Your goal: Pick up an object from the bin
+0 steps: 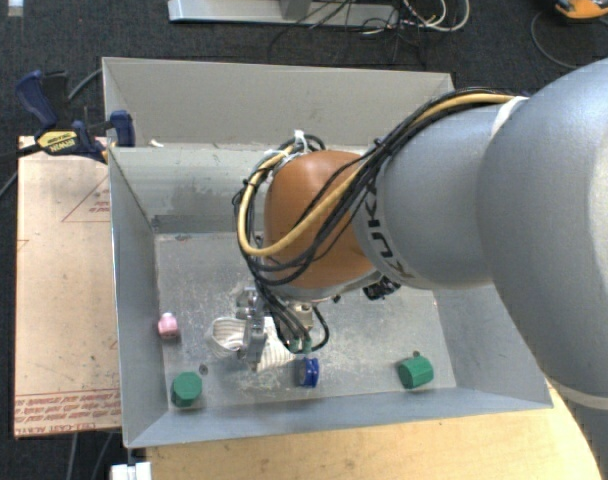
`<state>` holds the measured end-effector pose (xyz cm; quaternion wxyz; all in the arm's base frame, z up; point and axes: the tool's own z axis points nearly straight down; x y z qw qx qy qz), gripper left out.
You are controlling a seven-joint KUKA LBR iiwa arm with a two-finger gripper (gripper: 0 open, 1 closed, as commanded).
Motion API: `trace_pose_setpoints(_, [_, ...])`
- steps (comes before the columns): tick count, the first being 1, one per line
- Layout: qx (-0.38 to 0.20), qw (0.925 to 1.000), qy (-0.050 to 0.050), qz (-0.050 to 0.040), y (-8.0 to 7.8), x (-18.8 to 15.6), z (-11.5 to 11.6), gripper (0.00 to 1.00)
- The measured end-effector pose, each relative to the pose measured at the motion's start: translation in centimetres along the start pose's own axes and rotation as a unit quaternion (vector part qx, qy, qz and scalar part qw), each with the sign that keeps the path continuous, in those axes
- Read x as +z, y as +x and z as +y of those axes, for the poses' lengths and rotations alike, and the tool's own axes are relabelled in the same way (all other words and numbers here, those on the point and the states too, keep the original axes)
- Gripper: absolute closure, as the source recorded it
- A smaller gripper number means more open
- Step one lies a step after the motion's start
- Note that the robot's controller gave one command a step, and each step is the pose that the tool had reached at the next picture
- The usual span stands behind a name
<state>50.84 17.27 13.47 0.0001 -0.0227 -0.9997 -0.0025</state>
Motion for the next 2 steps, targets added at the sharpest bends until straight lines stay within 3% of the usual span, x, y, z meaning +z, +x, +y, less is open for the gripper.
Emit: trace_pose_setpoints(2, [0.000,1.0000,0.000,0.0004,0.00,-1.28,0.00,1.00])
